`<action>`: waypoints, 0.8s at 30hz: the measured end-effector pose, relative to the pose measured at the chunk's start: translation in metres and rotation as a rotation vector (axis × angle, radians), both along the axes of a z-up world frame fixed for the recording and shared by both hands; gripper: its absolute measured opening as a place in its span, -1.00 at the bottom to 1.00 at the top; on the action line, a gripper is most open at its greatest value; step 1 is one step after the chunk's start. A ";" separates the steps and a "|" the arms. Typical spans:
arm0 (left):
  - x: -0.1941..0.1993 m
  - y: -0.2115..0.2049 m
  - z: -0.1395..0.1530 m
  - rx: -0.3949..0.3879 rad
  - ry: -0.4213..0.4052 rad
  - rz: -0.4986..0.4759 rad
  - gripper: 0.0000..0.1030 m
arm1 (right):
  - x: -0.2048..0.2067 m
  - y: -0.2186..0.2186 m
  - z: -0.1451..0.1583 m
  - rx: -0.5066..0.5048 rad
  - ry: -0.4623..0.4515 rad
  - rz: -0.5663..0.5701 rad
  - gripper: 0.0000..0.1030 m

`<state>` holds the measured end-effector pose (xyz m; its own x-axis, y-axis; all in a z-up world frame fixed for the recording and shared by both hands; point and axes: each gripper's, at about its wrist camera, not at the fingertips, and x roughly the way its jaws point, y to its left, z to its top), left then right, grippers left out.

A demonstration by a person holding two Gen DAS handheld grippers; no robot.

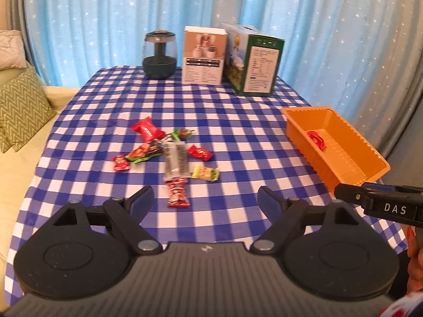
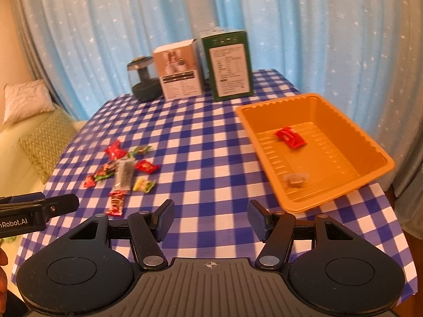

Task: Organize snacks
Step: 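Move both tools back toward the candy pile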

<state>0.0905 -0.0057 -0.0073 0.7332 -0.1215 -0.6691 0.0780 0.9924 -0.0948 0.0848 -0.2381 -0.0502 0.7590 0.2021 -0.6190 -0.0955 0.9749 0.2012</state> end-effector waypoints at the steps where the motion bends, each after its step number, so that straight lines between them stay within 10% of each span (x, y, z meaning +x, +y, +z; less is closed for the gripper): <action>1: -0.001 0.004 0.000 0.001 0.000 0.006 0.64 | 0.000 0.004 0.000 -0.003 0.000 0.006 0.18; 24: 0.023 0.048 -0.043 0.018 0.050 0.031 0.59 | 0.030 0.055 -0.034 -0.024 0.019 0.106 0.18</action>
